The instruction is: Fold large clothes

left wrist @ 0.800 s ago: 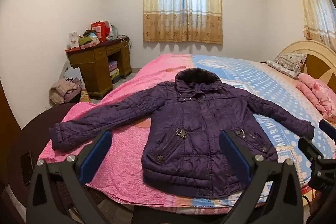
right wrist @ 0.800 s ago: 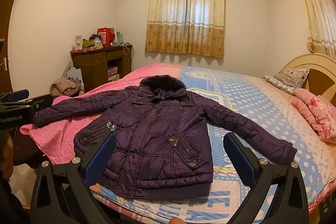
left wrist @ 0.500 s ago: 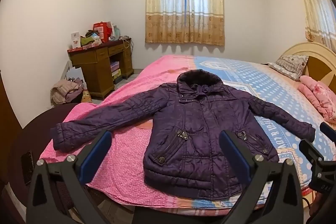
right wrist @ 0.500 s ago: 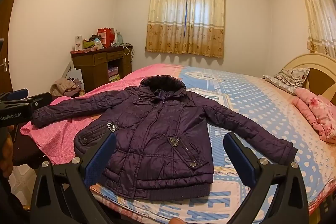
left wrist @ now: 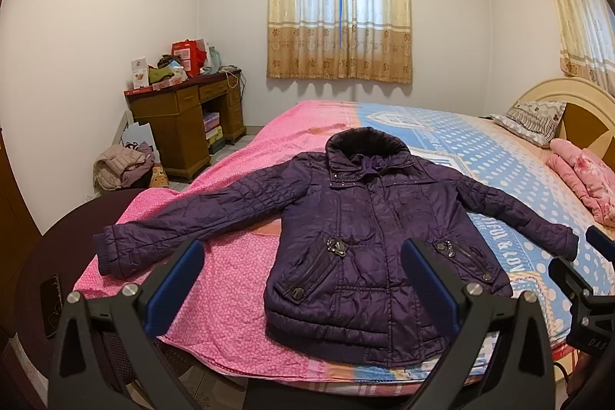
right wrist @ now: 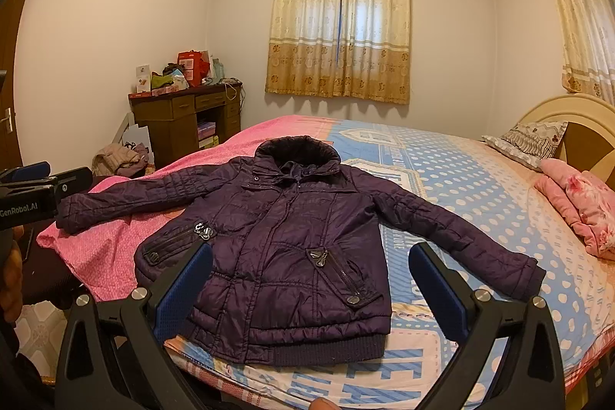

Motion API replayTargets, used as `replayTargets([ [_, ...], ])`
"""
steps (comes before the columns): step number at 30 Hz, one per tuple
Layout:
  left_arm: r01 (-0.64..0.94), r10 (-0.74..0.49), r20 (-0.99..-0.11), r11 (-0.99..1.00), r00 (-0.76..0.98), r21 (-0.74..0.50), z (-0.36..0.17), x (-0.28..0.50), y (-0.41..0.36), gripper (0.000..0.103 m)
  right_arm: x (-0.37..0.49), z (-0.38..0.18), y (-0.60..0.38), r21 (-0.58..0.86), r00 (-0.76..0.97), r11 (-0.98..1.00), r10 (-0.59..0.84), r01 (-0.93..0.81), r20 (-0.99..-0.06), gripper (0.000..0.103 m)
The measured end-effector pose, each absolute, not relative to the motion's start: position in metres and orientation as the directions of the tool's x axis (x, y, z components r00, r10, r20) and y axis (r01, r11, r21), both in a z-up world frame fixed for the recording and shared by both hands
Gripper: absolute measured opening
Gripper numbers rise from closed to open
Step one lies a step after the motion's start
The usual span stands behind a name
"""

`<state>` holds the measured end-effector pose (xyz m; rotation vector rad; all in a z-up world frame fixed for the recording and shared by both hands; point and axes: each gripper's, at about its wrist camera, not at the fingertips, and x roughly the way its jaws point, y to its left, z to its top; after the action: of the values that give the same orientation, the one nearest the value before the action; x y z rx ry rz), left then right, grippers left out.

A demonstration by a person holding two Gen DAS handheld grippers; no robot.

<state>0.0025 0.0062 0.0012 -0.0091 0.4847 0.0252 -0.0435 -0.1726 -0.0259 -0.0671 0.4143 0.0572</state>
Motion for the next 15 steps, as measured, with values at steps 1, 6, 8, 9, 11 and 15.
replayTargets([
  [1, -0.027, 0.023, -0.467, 1.0, 0.884, -0.002, 0.0011, 0.0027, 0.0063, 0.103, -0.0427, -0.0272, -0.1725, -0.053, 0.914, 0.996, 0.042, -0.069, -0.403, 0.102],
  [6, -0.028, 0.024, -0.464, 1.0, 0.885, -0.002, 0.0004, 0.0024, 0.0067, 0.103, -0.0423, -0.0269, -0.1722, -0.053, 0.914, 0.996, 0.042, -0.069, -0.404, 0.102],
  [8, -0.029, 0.025, -0.465, 1.0, 0.885, -0.002, 0.0007, 0.0027, 0.0065, 0.103, -0.0424, -0.0269, -0.1725, -0.051, 0.914, 0.996, 0.044, -0.07, -0.404, 0.102],
  [9, -0.028, 0.023, -0.466, 1.0, 0.885, -0.003, 0.0009, 0.0023, 0.0059, 0.103, -0.0425, -0.027, -0.1724, -0.051, 0.914, 0.996, 0.044, -0.07, -0.403, 0.102],
  [11, -0.03, 0.026, -0.465, 1.0, 0.885, -0.001, 0.0009, 0.0019, 0.0054, 0.103, -0.0424, -0.0268, -0.1723, -0.051, 0.914, 0.996, 0.043, -0.07, -0.404, 0.102],
  [15, -0.029, 0.025, -0.465, 1.0, 0.885, 0.0, 0.0004, 0.0017, 0.0063, 0.103, -0.0427, -0.0272, -0.1724, -0.05, 0.914, 0.996, 0.043, -0.069, -0.404, 0.102],
])
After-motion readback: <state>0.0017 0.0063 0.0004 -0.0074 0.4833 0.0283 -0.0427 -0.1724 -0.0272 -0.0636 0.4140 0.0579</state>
